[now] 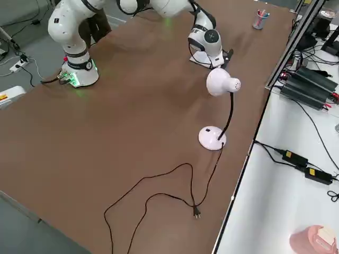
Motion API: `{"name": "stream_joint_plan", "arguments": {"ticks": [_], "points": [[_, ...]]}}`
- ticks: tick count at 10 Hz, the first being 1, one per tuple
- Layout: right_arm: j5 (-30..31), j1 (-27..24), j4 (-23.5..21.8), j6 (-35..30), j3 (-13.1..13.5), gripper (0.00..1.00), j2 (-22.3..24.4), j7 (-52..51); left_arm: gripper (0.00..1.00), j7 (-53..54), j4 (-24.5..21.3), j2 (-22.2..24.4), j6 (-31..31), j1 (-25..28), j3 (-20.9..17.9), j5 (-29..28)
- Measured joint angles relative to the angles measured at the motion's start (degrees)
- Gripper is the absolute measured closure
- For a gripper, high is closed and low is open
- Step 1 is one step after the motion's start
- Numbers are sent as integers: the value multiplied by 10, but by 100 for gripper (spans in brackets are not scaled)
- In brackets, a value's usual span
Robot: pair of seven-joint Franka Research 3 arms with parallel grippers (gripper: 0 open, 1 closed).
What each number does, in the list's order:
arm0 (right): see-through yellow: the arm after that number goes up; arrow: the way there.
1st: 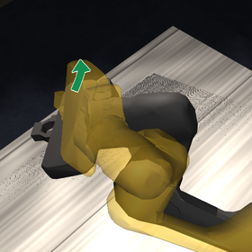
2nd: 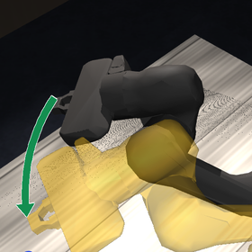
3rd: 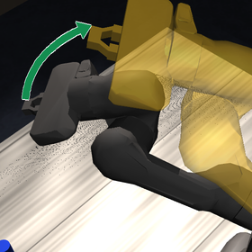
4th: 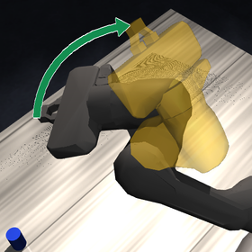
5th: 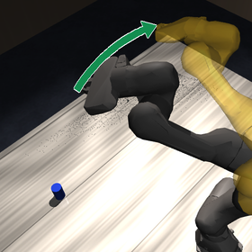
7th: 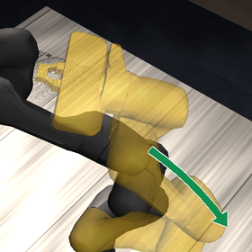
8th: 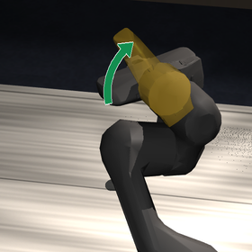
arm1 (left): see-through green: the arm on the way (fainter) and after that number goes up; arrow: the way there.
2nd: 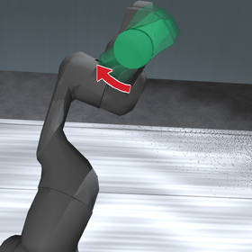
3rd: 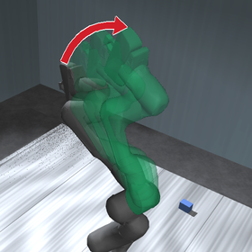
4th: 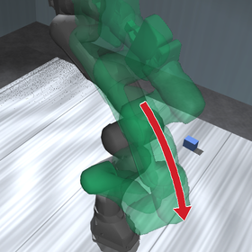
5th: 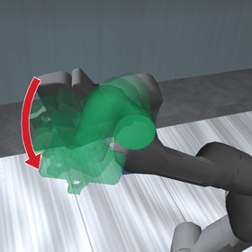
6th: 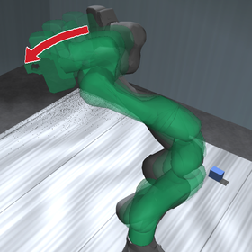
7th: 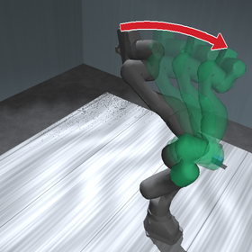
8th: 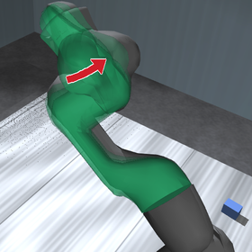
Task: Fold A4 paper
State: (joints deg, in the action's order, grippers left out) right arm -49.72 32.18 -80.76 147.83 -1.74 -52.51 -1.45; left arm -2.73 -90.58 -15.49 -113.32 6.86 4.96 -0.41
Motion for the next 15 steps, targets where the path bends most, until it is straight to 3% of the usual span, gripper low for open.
{"name": "stream_joint_plan", "arguments": {"ticks": [3,5,7,11,14,15], "points": [[0,-7,26,-9,1,99,-1,0,0,5,50,54,145,-6,-9,0],[7,-17,40,-77,14,99,28,0,0,5,68,91,200,-14,-9,0],[53,-20,38,-184,57,97,90,1,0,4,68,116,249,-19,-8,0],[258,-27,27,-478,148,90,249,2,0,-19,64,118,260,-32,-7,1],[433,-37,-31,-534,160,47,389,9,0,-20,50,117,256,-36,-7,1],[460,-60,-59,-539,161,31,438,10,0,-21,41,117,247,-36,-7,1]]}}
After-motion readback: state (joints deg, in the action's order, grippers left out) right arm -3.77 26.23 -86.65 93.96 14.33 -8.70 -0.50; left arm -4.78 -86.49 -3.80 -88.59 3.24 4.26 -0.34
